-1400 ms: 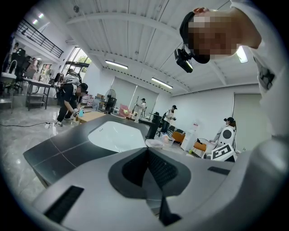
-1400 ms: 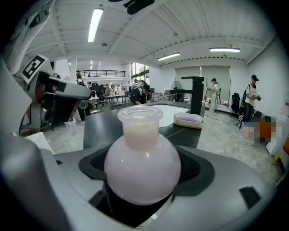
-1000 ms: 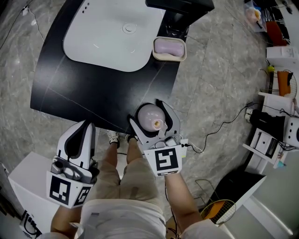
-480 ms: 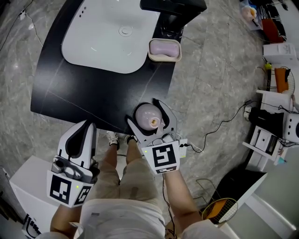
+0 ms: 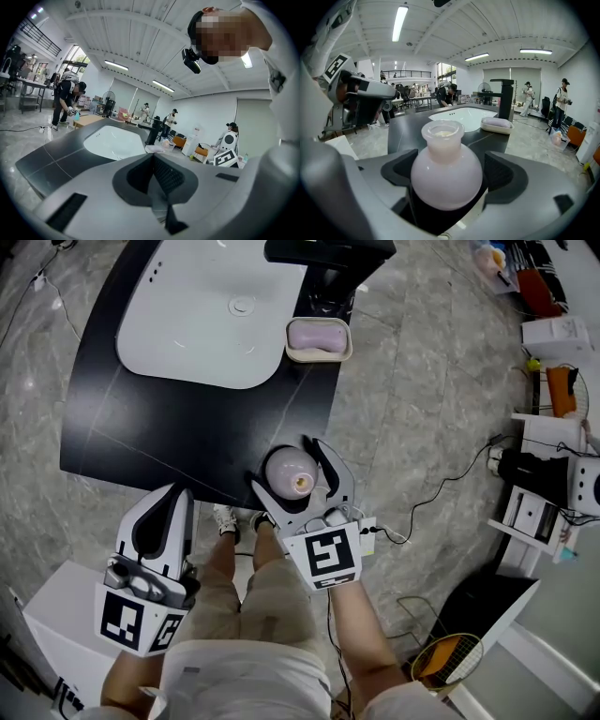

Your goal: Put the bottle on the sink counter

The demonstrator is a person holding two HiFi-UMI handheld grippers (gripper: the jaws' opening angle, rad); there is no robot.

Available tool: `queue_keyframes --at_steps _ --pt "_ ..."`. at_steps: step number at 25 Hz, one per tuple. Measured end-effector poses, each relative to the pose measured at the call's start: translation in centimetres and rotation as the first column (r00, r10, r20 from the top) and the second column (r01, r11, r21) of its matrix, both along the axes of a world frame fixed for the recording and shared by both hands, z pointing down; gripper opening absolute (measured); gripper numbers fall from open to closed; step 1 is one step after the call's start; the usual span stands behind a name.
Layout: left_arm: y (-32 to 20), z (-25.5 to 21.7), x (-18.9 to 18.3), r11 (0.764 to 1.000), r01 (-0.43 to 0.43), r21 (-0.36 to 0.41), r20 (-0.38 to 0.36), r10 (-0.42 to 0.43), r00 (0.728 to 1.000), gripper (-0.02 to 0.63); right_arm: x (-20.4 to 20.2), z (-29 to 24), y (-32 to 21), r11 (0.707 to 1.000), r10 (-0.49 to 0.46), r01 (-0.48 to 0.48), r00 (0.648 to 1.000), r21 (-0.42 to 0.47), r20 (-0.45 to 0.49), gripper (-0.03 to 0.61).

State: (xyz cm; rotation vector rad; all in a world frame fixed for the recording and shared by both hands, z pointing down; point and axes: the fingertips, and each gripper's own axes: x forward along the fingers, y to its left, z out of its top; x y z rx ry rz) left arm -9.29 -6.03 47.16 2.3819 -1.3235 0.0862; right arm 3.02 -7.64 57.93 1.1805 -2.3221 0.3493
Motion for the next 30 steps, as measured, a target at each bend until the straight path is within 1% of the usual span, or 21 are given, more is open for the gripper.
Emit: queue_keyframes --at_steps 12,19,25,30 --pt "0.1 -0.5 1.1 1.0 -0.024 0.008 -0.009 0.024 1.0 0.014 1.0 -0.8 1.1 1.0 0.009 -0.009 1.0 0.002 -0.003 0.431" --pt "-0.1 -1.2 2.3 0.999 -0.043 0.019 -0.022 0.043 0.999 0.014 1.5 -1.2 2.4 0.999 0.005 -0.004 1.0 -0.033 0.018 0.43" --pt "-0.1 -1.9 3.4 0.997 -0.067 0.025 -0.02 0.068 0.998 0.015 3.2 -2.0 3.5 0.998 0.027 -0.027 1.0 -0.058 -0.006 0.43" --pt "-0.2 -4.0 4.5 0.996 -0.078 0.053 -0.024 0.08 0.997 0.014 5.1 -2.9 4.2 0.995 0.067 -0.068 0.998 -0.07 -0.009 0.43"
